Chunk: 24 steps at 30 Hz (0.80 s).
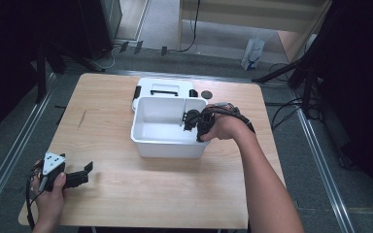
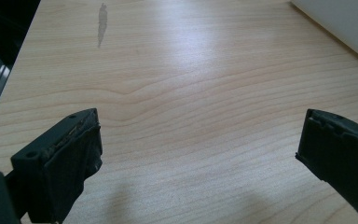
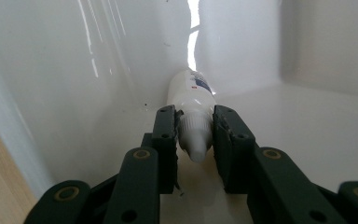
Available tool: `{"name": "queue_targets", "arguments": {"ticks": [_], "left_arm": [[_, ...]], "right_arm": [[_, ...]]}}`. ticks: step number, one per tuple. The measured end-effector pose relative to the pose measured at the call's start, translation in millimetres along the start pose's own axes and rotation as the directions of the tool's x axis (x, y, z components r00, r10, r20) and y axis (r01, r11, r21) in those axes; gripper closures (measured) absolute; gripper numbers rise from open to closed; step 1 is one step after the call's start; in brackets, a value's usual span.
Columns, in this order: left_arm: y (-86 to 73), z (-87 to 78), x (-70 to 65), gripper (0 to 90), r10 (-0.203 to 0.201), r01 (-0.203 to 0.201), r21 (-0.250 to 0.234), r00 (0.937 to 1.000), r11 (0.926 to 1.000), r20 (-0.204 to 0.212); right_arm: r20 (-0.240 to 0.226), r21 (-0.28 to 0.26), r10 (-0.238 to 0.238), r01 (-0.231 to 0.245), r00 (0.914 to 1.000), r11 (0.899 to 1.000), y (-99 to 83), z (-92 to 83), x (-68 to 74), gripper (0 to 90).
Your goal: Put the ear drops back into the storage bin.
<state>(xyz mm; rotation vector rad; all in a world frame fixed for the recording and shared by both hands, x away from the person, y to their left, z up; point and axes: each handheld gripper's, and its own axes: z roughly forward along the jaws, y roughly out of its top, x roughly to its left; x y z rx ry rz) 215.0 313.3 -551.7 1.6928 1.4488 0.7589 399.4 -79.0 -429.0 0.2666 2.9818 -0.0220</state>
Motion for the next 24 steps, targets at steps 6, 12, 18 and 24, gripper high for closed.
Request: {"name": "queue_targets", "arguments": {"ticks": [6, 12, 18, 24], "left_arm": [[0.0, 0.0, -0.1, 0.4, 0.001, -0.001, -0.001, 1.0, 1.0, -0.001], [0.1, -0.1, 0.1, 0.4, 0.0, 0.0, -0.001, 1.0, 1.0, 0.001], [0.1, -0.1, 0.3, 0.4, 0.0, 0.0, 0.0, 1.0, 1.0, 0.003], [0.2, 0.0, 0.2, 0.4, -0.002, 0.002, -0.002, 1.0, 1.0, 0.002]], "right_arm": [[-0.012, -0.008, 0.011, -0.011, 0.9999, 1.0, 0.0, 0.6, -2.5, 71.5], [-0.015, -0.005, 0.026, -0.026, 0.9996, 1.0, -0.9, 0.1, -2.0, 70.3], [-0.016, -0.019, 0.022, -0.022, 0.9996, 1.0, -1.6, -0.2, -2.5, 67.9], [-0.014, -0.051, 0.061, -0.062, 0.998, 0.997, -3.0, -8.6, -2.9, 59.6]]}}
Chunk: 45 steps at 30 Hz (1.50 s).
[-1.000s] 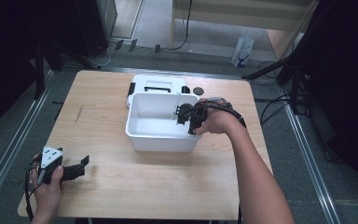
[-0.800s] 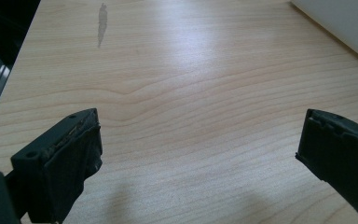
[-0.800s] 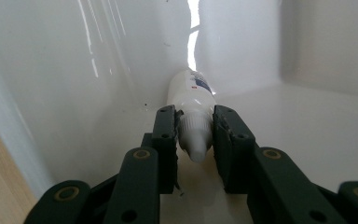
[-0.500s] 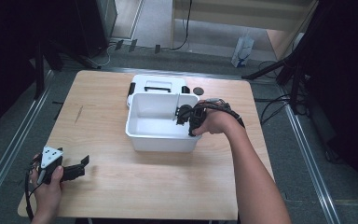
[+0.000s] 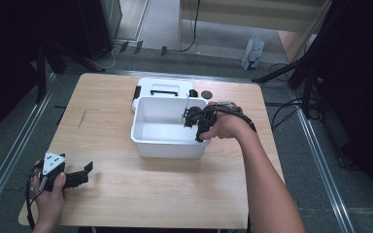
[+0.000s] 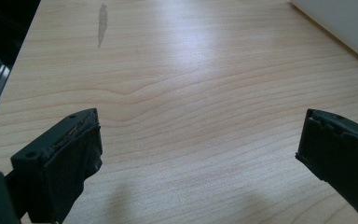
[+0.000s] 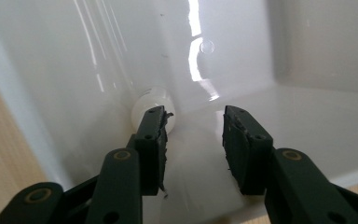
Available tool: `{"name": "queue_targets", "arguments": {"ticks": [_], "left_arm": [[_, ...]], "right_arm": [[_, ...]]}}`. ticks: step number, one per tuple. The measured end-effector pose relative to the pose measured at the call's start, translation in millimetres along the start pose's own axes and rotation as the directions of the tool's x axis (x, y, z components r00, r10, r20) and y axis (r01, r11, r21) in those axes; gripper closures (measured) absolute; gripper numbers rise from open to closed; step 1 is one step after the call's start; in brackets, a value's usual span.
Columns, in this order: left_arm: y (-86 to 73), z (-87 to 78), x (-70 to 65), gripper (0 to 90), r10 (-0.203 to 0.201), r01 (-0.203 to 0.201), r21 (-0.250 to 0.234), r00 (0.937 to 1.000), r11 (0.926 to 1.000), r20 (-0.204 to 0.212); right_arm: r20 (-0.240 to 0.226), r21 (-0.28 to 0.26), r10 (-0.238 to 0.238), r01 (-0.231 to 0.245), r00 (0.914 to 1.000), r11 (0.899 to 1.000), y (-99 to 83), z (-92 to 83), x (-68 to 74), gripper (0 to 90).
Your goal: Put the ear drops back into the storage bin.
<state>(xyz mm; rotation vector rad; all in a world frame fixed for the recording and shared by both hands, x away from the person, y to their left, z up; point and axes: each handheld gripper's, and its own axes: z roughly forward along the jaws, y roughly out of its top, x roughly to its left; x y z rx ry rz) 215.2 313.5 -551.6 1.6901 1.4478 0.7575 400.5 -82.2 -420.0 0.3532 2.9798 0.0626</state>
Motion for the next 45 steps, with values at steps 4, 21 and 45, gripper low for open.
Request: {"name": "queue_targets", "arguments": {"ticks": [4, 21, 45], "left_arm": [[0.0, 0.3, -0.1, 0.4, 0.001, -0.001, -0.001, 1.0, 1.0, -0.003], [0.1, 0.2, -0.2, 0.4, 0.002, -0.002, 0.0, 1.0, 1.0, -0.004], [-0.1, 0.3, -0.9, 0.4, 0.006, -0.006, 0.0, 1.0, 1.0, -0.006]], "right_arm": [[-0.001, -0.028, 0.0, 0.0, 1.0, 1.0, -0.6, -10.8, 2.3, 52.7], [0.049, -0.087, 0.159, -0.155, 0.986, 0.984, -5.5, -56.2, 10.0, 0.6], [-0.003, -0.101, 0.283, -0.282, 0.9592, 0.954, -67.6, -30.2, 16.8, 0.0]]}}
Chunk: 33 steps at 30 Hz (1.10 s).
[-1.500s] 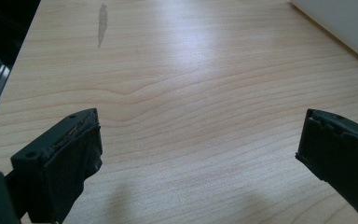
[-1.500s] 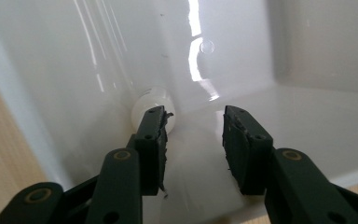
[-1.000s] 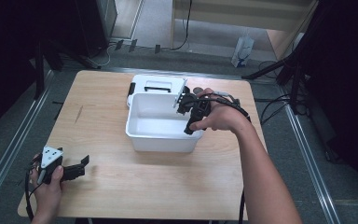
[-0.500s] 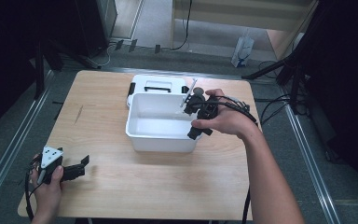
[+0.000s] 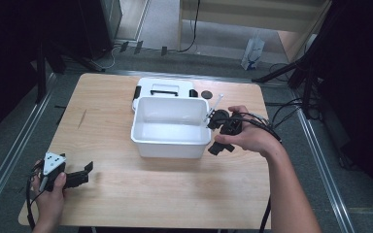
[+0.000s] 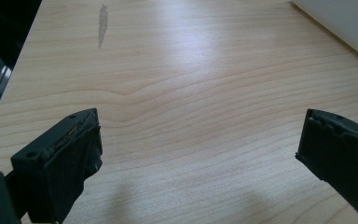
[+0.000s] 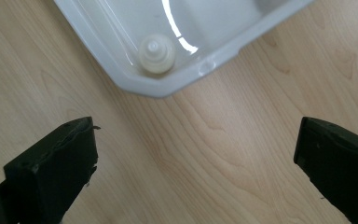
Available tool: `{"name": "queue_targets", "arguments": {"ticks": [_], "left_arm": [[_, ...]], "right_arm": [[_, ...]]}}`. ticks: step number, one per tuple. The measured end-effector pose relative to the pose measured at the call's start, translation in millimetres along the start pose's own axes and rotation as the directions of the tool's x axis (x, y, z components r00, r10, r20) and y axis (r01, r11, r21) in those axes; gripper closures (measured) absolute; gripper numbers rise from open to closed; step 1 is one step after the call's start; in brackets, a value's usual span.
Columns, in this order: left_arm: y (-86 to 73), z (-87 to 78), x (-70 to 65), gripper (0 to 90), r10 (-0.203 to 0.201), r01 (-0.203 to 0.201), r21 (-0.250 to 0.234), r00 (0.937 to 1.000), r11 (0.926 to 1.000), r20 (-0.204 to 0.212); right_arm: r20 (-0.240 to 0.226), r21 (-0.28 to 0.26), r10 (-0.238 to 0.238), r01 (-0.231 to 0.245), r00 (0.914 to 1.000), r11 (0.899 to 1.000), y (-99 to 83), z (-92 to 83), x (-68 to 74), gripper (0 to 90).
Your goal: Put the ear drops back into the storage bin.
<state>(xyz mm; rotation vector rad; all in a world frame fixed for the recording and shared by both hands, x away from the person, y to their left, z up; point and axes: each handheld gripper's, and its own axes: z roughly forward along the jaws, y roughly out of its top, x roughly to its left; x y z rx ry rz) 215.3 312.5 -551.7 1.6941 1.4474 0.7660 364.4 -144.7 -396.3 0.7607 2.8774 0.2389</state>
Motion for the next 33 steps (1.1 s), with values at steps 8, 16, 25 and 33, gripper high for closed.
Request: {"name": "queue_targets", "arguments": {"ticks": [8, 16, 25, 33], "left_arm": [[0.0, -0.2, 0.1, 0.4, 0.001, -0.001, 0.0, 1.0, 1.0, -0.001], [0.0, -0.3, 0.0, 0.4, 0.003, -0.003, 0.001, 1.0, 1.0, -0.002], [-0.1, -0.4, 0.0, 0.4, 0.001, -0.001, 0.0, 1.0, 1.0, -0.004], [-0.2, -0.5, -0.2, 0.4, 0.003, -0.003, -0.002, 1.0, 1.0, -0.004]], "right_arm": [[-0.004, -0.007, 0.063, -0.063, 0.998, 0.998, -28.6, 24.3, -2.0, 0.0], [0.034, -0.094, 0.165, -0.161, 0.9857, 0.982, -62.8, 49.3, -1.5, 0.0], [0.072, -0.271, 0.263, -0.235, 0.9621, 0.933, -100.6, 66.7, 6.2, 0.0], [0.08, -0.414, 0.363, -0.301, 0.9282, 0.859, -133.8, 83.2, 14.6, 0.0]]}}
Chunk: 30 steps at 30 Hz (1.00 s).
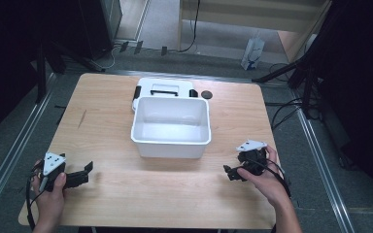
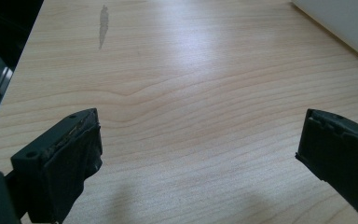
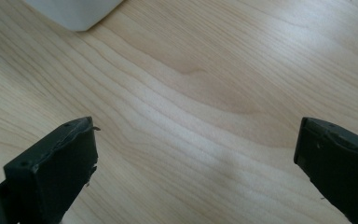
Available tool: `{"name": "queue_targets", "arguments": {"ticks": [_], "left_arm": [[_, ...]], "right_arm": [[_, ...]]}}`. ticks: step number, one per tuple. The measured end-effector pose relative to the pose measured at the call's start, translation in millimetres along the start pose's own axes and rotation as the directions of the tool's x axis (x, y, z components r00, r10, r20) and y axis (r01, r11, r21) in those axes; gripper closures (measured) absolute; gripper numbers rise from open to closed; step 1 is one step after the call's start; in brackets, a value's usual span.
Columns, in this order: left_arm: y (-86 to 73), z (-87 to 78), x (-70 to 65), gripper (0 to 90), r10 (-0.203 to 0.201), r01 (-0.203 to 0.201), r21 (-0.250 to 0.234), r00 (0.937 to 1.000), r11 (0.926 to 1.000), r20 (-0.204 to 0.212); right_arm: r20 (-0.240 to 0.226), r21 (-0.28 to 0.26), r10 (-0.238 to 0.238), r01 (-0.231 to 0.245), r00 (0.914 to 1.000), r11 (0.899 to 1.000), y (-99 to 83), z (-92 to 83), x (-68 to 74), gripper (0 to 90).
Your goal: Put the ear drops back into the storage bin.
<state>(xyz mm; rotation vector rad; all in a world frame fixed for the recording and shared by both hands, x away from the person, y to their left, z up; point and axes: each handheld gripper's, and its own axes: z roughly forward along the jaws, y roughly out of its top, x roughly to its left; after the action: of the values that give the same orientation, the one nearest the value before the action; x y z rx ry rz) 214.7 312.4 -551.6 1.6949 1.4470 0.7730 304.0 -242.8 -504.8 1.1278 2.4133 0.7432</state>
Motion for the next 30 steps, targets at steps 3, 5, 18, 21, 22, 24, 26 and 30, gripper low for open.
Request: {"name": "queue_targets", "arguments": {"ticks": [3, 5, 18, 21, 22, 24, 26, 30], "left_arm": [[0.0, 0.0, -0.1, 0.4, 0.0, 0.0, -0.001, 1.0, 1.0, -0.001], [0.0, 0.0, -0.1, 0.4, 0.0, 0.0, -0.001, 1.0, 1.0, -0.002], [0.0, -0.5, 0.6, 0.4, -0.003, 0.003, -0.001, 1.0, 1.0, 0.002], [0.0, -0.4, 0.7, 0.4, -0.005, 0.005, -0.001, 1.0, 1.0, 0.003], [0.0, -0.6, 0.8, 0.4, -0.005, 0.005, -0.002, 1.0, 1.0, 0.005], [-0.2, -1.1, 1.6, 0.4, -0.011, 0.011, -0.006, 0.9999, 0.9999, 0.007], [-0.3, -1.1, 1.8, 0.4, -0.017, 0.017, -0.01, 0.9999, 0.9998, 0.004], [-0.5, -1.4, 0.3, 0.4, -0.005, 0.005, -0.013, 0.9999, 0.9999, -0.013]], "right_arm": [[0.013, -0.037, 0.034, -0.033, 0.9993, 0.999, -12.8, -0.3, -1.4, 0.0], [0.013, -0.068, 0.061, -0.06, 0.998, 0.996, -22.1, -0.8, -2.7, 0.0], [0.089, -0.319, 0.234, -0.195, 0.9682, 0.928, -72.7, -4.1, -8.1, 0.0], [0.088, -0.359, 0.285, -0.237, 0.9545, 0.903, -79.3, -6.2, -10.2, 0.0], [0.084, -0.375, 0.297, -0.246, 0.951, 0.894, -80.9, -7.6, -10.2, 0.0], [0.092, -0.408, 0.322, -0.26, 0.9421, 0.875, -83.4, -10.1, -10.8, 0.0], [0.101, -0.42, 0.336, -0.266, 0.9363, 0.868, -83.9, -10.5, -11.3, 0.0], [0.099, -0.421, 0.338, -0.268, 0.9361, 0.867, -84.1, -10.5, -12.2, 0.0]]}}
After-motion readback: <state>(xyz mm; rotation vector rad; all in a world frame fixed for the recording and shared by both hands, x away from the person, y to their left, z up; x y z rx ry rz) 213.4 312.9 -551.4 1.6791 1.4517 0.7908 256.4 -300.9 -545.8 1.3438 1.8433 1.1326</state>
